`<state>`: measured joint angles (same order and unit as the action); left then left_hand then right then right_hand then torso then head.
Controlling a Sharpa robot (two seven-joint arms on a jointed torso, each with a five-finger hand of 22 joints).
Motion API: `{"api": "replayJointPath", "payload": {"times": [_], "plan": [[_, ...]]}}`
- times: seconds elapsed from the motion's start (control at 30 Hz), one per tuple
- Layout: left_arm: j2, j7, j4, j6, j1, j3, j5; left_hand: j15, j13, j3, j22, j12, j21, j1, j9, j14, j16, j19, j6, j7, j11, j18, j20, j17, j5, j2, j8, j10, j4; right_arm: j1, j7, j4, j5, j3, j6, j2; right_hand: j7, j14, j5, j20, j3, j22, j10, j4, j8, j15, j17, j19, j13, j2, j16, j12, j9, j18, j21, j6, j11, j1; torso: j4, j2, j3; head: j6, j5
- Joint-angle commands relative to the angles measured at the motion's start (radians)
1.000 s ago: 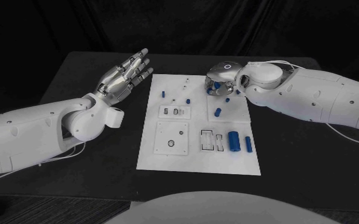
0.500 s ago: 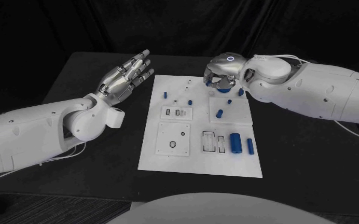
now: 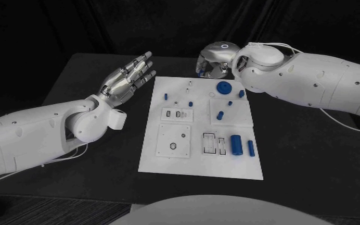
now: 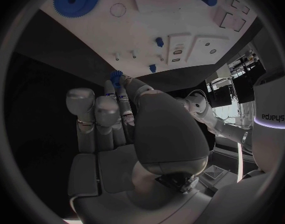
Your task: Assemble the parts on the task board
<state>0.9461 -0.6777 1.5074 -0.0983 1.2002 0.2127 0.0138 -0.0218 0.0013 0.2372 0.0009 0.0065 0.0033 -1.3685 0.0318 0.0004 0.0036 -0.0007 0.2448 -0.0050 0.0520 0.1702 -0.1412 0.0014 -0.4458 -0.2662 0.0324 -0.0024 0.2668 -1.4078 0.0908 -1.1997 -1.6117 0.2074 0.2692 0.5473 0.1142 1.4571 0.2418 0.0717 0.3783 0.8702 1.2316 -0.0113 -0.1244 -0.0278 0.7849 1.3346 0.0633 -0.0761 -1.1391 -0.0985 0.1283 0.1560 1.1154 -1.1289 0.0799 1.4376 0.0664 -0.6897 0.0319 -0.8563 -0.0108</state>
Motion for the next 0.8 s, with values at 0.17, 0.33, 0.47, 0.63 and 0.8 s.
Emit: {"api": "replayJointPath", "payload": {"times": [0.17,0.33,0.47,0.63,0.8], "plan": [[-0.006,-0.032,-0.004,-0.017,0.002,-0.001,0.003,-0.009,-0.001,-0.007,-0.001,-0.007,-0.003,-0.015,0.001,0.0,-0.004,0.001,0.006,0.001,-0.007,0.009,-0.008,-0.001,-0.011,0.0,0.003,0.002,-0.003,0.016,0.014,0.061,0.032,0.0,-0.004,-0.046,0.006,0.0,0.001,-0.003,0.012,0.007,0.035,0.0,0.012,-0.005,0.003,-0.003,0.001,-0.004,-0.008,0.013,-0.002,-0.021,0.009,0.01,-0.027,0.012,0.0025,-0.004,0.0006,0.001,0.002],[-0.009,-0.032,-0.005,-0.019,0.002,-0.001,0.003,-0.012,-0.001,-0.01,-0.001,-0.007,-0.003,-0.02,0.002,0.0,-0.004,0.001,0.011,0.004,-0.011,0.009,-0.01,-0.001,-0.023,0.0,0.005,0.002,-0.007,0.026,0.019,0.092,0.033,0.0,-0.006,-0.07,0.007,0.0,0.001,-0.003,0.013,0.008,0.034,0.0,0.014,-0.004,0.006,-0.003,0.001,-0.004,-0.009,0.014,-0.002,-0.021,0.01,0.011,-0.027,0.012,0.0046,-0.007,-0.0005,0.002,0.004],[-0.011,-0.032,-0.006,-0.02,0.002,-0.001,0.003,-0.013,-0.001,-0.011,-0.001,-0.007,-0.003,-0.021,0.002,0.0,-0.004,0.001,0.014,0.005,-0.012,0.009,-0.01,-0.001,-0.026,0.0,0.005,0.002,-0.008,0.035,0.024,0.114,0.033,0.0,-0.007,-0.088,0.007,0.0,0.001,-0.003,0.013,0.01,0.034,0.0,0.015,-0.004,0.008,-0.003,0.001,-0.005,-0.01,0.016,-0.002,-0.021,0.011,0.012,-0.026,0.012,0.0081,-0.012,0.0007,0.004,0.006],[-0.013,-0.032,-0.008,-0.02,0.002,-0.001,0.003,-0.013,-0.001,-0.012,-0.001,-0.007,-0.003,-0.022,0.002,0.0,-0.004,0.001,0.015,0.006,-0.012,0.009,-0.01,-0.001,-0.03,0.001,0.005,0.002,-0.01,0.043,0.027,0.13,0.033,0.0,-0.006,-0.102,0.008,0.001,0.001,-0.002,0.015,0.013,0.032,0.0,0.018,-0.003,0.011,-0.003,0.001,-0.006,-0.012,0.019,-0.003,-0.021,0.012,0.014,-0.025,0.013,0.0081,-0.014,0.0012,0.004,0.007],[-0.015,-0.032,-0.011,-0.022,0.002,-0.001,0.003,-0.013,-0.001,-0.012,-0.001,-0.007,-0.003,-0.023,0.002,0.0,-0.004,0.001,0.015,0.007,-0.013,0.009,-0.01,-0.001,-0.033,0.001,0.005,0.002,-0.01,0.047,0.029,0.138,0.033,0.0,-0.004,-0.112,0.008,0.001,0.001,-0.002,0.015,0.013,0.032,0.0,0.018,-0.003,0.011,-0.003,0.001,-0.006,-0.012,0.019,-0.003,-0.021,0.012,0.014,-0.025,0.013,0.011,-0.016,0.0013,0.004,0.011]]}}
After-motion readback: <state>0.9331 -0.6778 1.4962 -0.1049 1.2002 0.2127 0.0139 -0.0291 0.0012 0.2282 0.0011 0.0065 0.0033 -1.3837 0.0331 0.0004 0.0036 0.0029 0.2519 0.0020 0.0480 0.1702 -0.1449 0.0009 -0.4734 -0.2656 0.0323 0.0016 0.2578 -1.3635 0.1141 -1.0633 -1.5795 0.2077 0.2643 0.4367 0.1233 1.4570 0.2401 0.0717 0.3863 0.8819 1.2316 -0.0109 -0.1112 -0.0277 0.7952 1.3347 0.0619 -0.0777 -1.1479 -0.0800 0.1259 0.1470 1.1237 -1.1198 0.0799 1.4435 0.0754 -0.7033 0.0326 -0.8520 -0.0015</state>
